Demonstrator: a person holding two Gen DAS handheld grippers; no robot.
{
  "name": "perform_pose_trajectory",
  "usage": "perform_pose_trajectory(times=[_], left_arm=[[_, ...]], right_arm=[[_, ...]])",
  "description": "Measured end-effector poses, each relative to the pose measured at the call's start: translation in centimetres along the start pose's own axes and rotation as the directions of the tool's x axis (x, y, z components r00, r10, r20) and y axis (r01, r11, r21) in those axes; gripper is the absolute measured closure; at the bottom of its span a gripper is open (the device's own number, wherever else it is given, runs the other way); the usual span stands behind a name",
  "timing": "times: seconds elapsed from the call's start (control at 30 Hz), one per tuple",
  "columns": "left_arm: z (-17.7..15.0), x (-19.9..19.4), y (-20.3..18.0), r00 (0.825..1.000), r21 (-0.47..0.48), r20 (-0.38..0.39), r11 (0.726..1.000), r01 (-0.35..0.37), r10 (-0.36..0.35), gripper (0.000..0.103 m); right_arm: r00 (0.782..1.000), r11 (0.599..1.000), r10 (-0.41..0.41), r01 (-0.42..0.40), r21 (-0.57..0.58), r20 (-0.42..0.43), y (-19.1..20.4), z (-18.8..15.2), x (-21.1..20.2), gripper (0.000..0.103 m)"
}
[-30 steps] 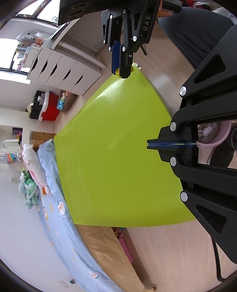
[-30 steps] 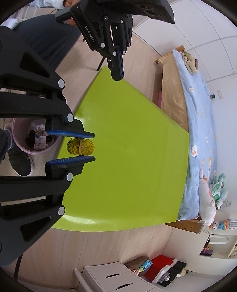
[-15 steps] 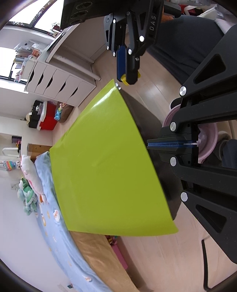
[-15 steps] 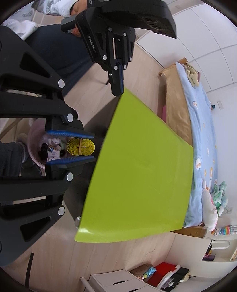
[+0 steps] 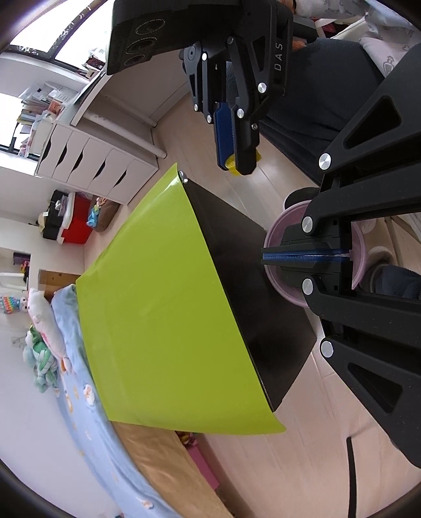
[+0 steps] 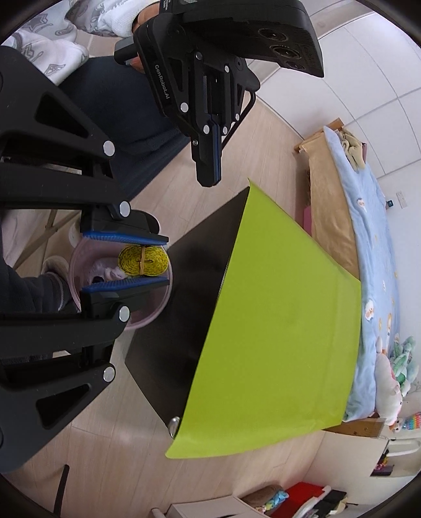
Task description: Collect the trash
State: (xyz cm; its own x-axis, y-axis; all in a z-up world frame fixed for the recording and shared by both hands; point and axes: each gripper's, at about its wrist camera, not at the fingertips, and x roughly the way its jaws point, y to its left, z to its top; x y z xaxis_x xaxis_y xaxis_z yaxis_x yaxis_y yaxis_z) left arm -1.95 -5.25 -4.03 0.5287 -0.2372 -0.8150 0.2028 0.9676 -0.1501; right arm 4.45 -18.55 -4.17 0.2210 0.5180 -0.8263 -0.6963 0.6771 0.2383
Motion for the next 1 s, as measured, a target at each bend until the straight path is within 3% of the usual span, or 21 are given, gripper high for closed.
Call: perform_pose_trajectory(times=[0.1, 0.13, 0.17, 0.2, 0.23, 0.27, 0.37, 0.47, 0.73, 1.0], left_arm=[[0.0, 0.1, 0.0, 1.0, 0.002, -0.008, 1.0, -0.012, 0.012, 0.101], [0.1, 0.2, 0.1, 1.0, -0.004, -0.01, 1.0, -0.022, 0.022, 0.093], [0.1, 0.4, 0.3, 1.0, -0.008, -0.018, 1.0, -0.026, 0.026, 0.087], [0.2, 0.6, 0.5, 0.999, -0.021, -0.022, 0.999, -0.042, 0.042, 0.047], [0.2, 0.5, 0.7, 0.999, -0.032, -0.01, 0.998, -0.05, 0.05, 0.018], [0.2, 0.3, 1.0, 0.998, -0.046, 0.011, 0.997, -0.054, 0.055, 0.012], [0.3, 0.4, 1.7, 0.994, -0.073, 0.01, 0.992, -0.106, 0.107, 0.008], [0.2, 0.4, 2.2, 0.994, -0.094, 0.004, 0.99, -0.108, 0.109, 0.008], [0.0, 0.1, 2.0, 0.997, -0.106, 0.01, 0.991, -0.078, 0.08, 0.007], [0.8, -0.6, 2.1, 0.996, -0.097, 0.045, 0.993, -0.071, 0.076, 0.007]], right_arm=[[1.0, 1.0, 0.007, -0.007, -0.001, -0.01, 0.0, -0.1, 0.1, 0.082], [1.0, 1.0, 0.001, -0.001, 0.001, -0.016, -0.1, -0.2, 0.1, 0.068], [1.0, 1.0, -0.011, 0.011, 0.002, -0.018, -0.1, -0.2, 0.1, 0.042], [1.0, 1.0, -0.014, 0.014, 0.006, -0.016, -0.3, -0.2, 0.0, 0.031], [1.0, 1.0, -0.017, 0.017, 0.01, -0.008, -0.4, -0.3, -0.1, 0.023], [1.0, 1.0, -0.025, 0.025, 0.011, -0.008, -0.5, -0.3, -0.2, 0.02], [0.999, 0.999, -0.043, 0.043, 0.027, -0.007, -1.0, -0.4, -0.3, 0.012], [0.998, 0.998, -0.061, 0.061, 0.029, -0.007, -1.3, -0.7, -0.4, 0.008], [0.998, 0.996, -0.068, 0.068, 0.055, 0.003, -1.7, -0.8, -0.5, 0.004], [0.99, 0.987, -0.137, 0.135, 0.09, 0.018, -2.4, 0.1, -1.0, 0.004]])
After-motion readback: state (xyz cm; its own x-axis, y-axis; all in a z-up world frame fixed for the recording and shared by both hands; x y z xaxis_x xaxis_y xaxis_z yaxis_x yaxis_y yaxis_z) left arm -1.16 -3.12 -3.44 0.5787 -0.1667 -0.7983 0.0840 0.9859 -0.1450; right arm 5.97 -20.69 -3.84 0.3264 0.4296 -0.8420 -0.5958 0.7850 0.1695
